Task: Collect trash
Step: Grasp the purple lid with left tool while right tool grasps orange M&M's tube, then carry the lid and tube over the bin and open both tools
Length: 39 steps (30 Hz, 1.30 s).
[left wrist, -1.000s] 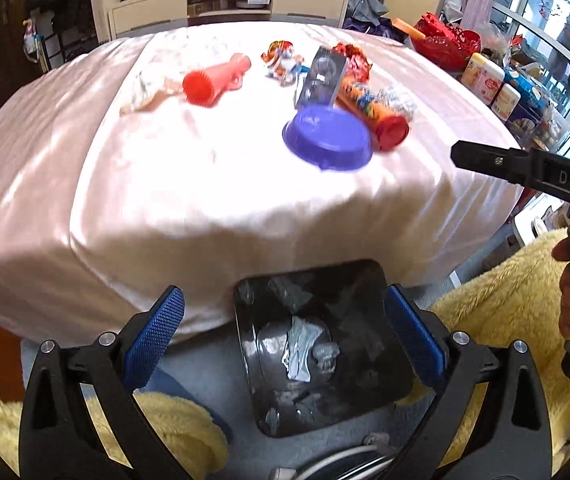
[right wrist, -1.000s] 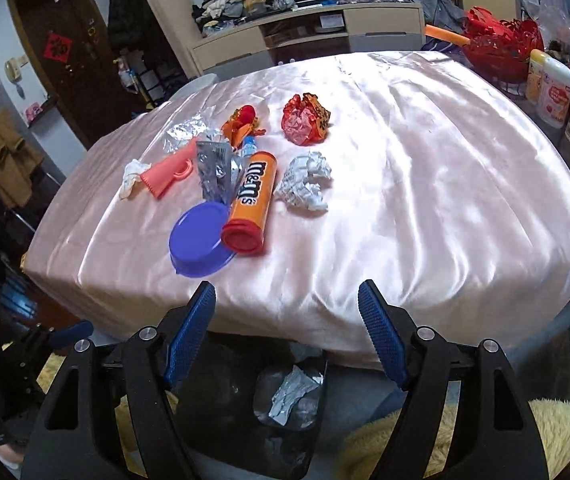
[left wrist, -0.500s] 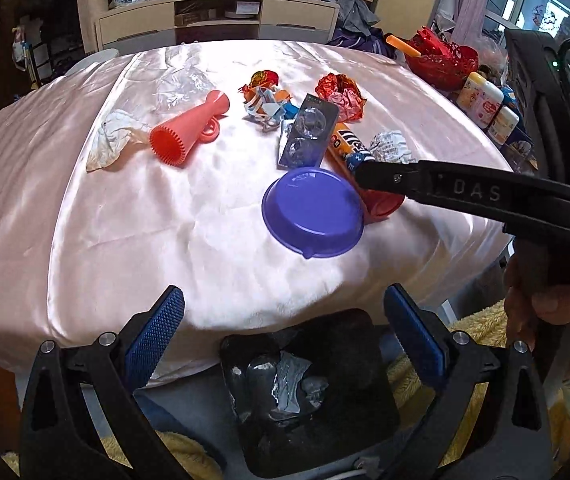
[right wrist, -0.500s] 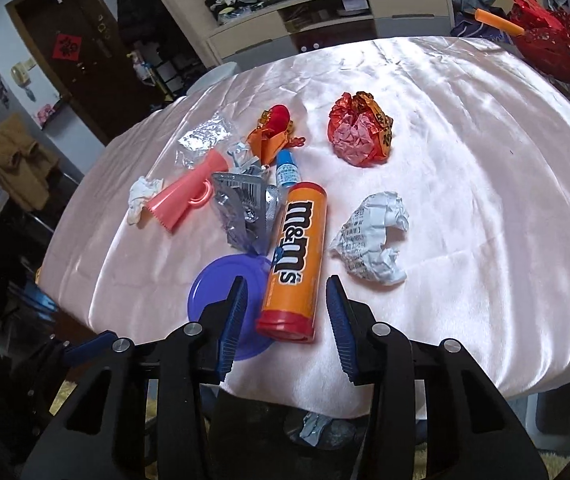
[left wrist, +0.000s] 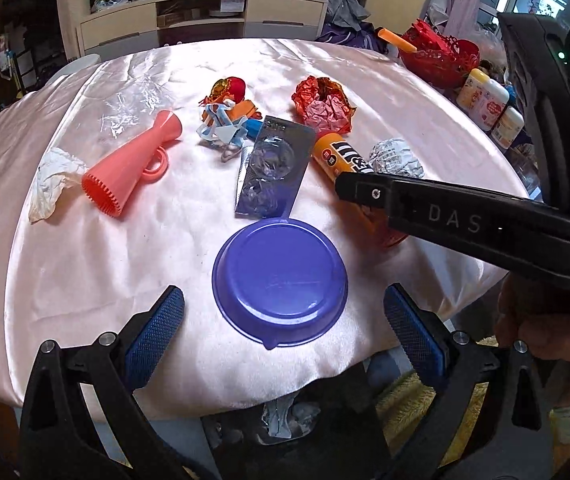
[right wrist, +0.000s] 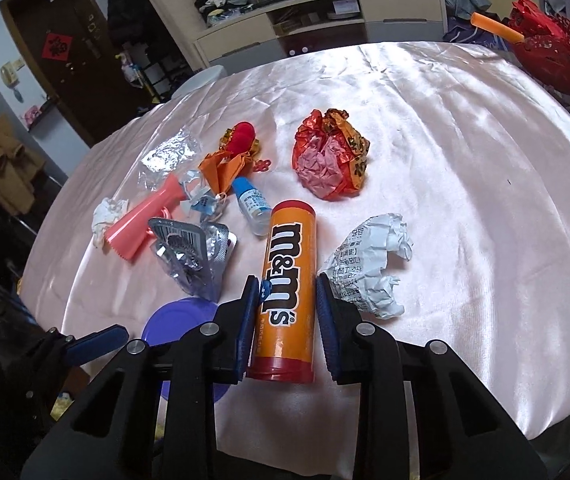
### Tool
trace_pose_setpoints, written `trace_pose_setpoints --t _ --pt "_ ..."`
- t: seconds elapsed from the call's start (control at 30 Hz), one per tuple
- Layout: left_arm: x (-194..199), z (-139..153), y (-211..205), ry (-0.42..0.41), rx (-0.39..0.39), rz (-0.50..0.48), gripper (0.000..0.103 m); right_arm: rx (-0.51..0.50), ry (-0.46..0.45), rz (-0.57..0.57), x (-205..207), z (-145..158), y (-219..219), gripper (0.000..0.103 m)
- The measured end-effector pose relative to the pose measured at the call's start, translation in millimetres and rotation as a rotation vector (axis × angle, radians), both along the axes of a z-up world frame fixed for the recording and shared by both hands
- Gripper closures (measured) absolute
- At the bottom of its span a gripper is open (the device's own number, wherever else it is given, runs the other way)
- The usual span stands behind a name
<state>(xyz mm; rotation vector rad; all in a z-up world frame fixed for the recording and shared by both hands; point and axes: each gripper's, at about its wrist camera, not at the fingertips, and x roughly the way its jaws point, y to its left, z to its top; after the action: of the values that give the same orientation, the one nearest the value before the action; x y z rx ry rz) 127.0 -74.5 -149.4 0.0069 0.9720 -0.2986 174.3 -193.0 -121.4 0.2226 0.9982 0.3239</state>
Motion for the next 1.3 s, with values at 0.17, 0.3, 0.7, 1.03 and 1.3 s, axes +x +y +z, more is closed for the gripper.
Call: trace_pose_setpoints --t 0.17,0.3,0.7,1.03,1.3 --pt "8.2 -7.8 -8.3 -0.026 0.065 0.009 0.008 0.018 -0.006 0.011 1.0 -1.5 -6.5 0.073" --pt "13.0 -11.9 -14.0 -0.062 0.120 0.006 0.008 0.046 -0.007 0.019 1.6 -2.4 -10.5 0.073" --pt "11.0 -5.7 -8.4 -0.087 0.116 0.003 0.031 0.037 -0.021 0.024 -1.8 -1.3 -12.3 0.073" --pt "-11.9 18.0 13.9 -0.107 0.078 0.043 0.032 0.033 -0.099 0.023 -24.7 31.2 -11.2 0.073" --pt "-50.6 49.7 23.0 -0.149 0.038 0.041 0.031 0.021 -0.162 0.033 -65.7 63.6 -10.6 0.073"
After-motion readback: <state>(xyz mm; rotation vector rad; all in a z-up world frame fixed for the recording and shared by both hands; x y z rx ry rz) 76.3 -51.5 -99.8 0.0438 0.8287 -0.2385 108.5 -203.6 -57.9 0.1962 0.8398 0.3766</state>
